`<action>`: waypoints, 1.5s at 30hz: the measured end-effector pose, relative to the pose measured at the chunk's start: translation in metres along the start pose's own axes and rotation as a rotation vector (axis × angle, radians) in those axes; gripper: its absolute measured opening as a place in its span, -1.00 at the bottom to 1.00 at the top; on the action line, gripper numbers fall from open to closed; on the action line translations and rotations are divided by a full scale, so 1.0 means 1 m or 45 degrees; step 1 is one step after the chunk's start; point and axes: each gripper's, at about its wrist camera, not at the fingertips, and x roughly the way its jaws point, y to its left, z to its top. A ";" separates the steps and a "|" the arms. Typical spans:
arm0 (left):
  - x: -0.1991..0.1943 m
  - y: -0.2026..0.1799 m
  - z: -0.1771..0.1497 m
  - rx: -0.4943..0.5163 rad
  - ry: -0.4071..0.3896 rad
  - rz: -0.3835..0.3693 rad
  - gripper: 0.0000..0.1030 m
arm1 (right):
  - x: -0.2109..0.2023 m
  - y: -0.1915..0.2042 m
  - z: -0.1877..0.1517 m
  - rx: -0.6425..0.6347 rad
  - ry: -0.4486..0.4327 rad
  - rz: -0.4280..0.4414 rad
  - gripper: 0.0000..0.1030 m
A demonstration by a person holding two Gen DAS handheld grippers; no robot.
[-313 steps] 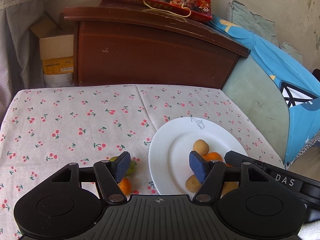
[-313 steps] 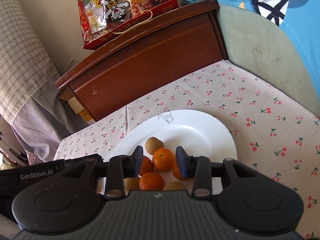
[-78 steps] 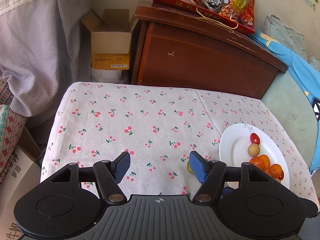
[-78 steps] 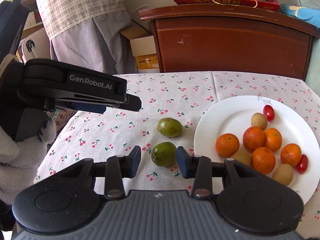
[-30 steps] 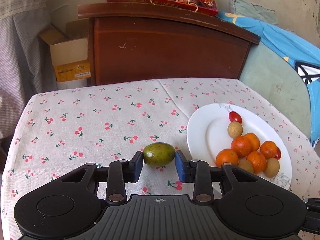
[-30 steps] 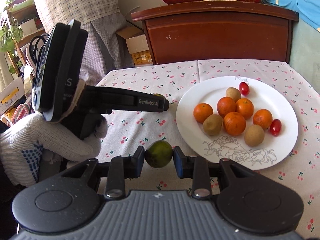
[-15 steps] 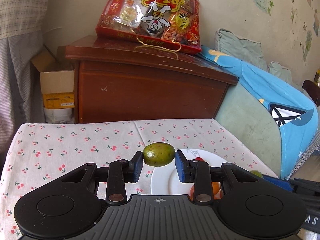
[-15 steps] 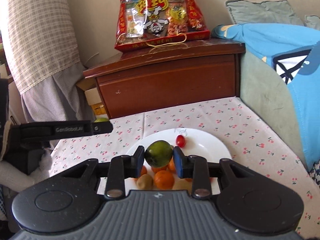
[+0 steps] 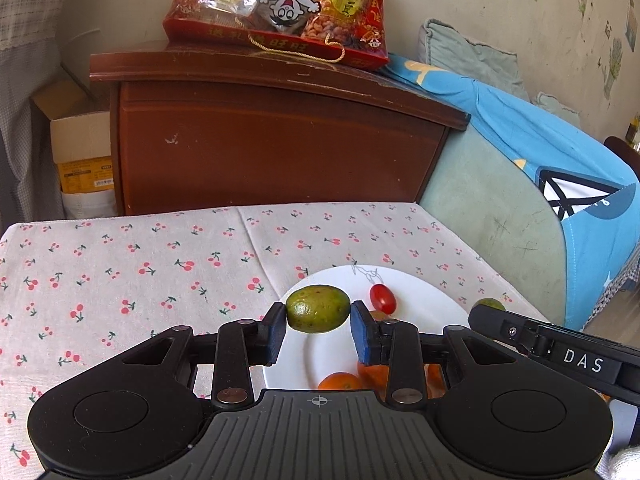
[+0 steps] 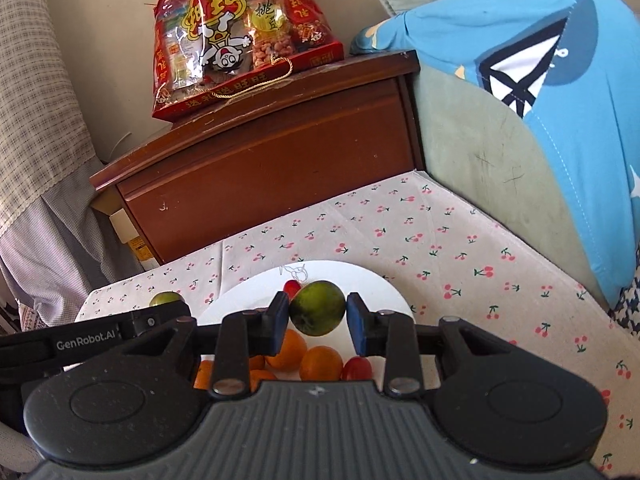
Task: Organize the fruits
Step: 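Carry both limes onto the plate and open both tools, then withdraw both open tools from the plate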
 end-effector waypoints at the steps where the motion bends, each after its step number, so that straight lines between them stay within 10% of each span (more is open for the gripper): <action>1: 0.003 0.000 -0.001 -0.001 0.011 0.002 -0.37 | 0.003 0.000 -0.001 0.002 0.005 0.001 -0.39; 16: 0.019 -0.009 -0.009 0.022 0.061 0.019 -0.34 | 0.026 -0.004 -0.006 0.063 0.049 0.012 -0.34; 21: 0.004 -0.012 -0.001 0.032 0.015 0.046 0.09 | 0.018 -0.001 0.000 0.061 0.026 0.012 -0.31; 31: -0.035 -0.010 0.005 -0.018 0.028 0.106 0.57 | -0.020 0.004 0.006 0.083 0.017 -0.082 0.37; 45: -0.062 -0.016 -0.021 -0.082 0.216 0.331 0.69 | -0.053 0.007 -0.017 0.111 0.161 -0.185 0.72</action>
